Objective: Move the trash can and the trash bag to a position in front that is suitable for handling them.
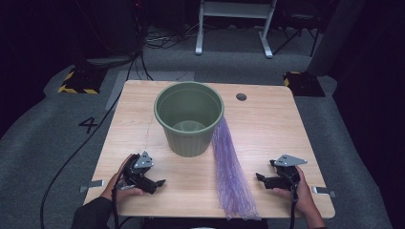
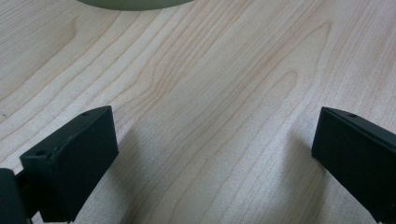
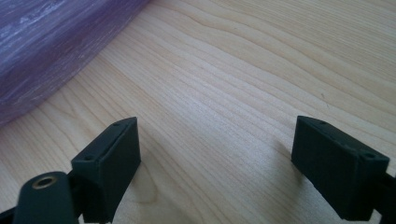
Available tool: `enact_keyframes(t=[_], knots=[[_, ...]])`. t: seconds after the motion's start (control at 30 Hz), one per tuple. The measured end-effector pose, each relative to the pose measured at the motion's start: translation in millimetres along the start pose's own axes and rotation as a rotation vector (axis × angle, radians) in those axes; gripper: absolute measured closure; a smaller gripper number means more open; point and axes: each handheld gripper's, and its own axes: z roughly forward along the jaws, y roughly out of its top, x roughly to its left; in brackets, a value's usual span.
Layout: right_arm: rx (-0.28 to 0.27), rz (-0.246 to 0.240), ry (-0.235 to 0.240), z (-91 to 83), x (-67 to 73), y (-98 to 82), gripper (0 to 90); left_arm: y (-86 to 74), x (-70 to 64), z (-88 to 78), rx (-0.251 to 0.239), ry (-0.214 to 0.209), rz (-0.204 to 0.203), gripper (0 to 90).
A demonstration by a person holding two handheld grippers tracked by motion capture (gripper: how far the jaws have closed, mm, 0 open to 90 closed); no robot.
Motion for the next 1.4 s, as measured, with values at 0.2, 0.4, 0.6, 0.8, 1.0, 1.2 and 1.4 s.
enact_keyframes(t=[0.2, 0.4, 0.6, 0.8, 1.0, 1.2, 1.4], knots=[[-0.003, 0.002, 0.007, -0.1, -0.6, 0.1, 16.6, 0.0, 0.0, 0.0, 0.0, 0.001, 0.0, 0.0], [-0.019, 0.003, 0.004, -2.0, -1.1, 0.4, 18.5, -0.5, -0.2, -0.5, 0.001, 0.003, -0.004, 0.0], [-0.026, -0.002, -0.001, -6.1, 1.0, 3.9, 22.4, -0.8, -0.2, -1.0, 0.002, 0.004, -0.004, 0.0], [-0.059, -0.05, 0.014, -22.0, 11.6, 13.2, 30.1, -0.8, -0.2, -1.0, 0.002, 0.003, -0.005, 0.0], [-0.092, -0.111, 0.101, -32.9, 34.0, 22.4, 27.2, -0.8, -0.2, -1.0, 0.002, 0.004, -0.004, 0.0], [-0.096, -0.164, 0.158, -33.3, 53.1, 28.1, 26.7, -0.8, -0.2, -1.0, 0.002, 0.004, -0.004, 0.0], [-0.083, -0.2, 0.205, -29.9, 65.1, 29.3, 29.2, -0.9, -0.3, -1.0, 0.002, 0.004, -0.005, 0.0]])
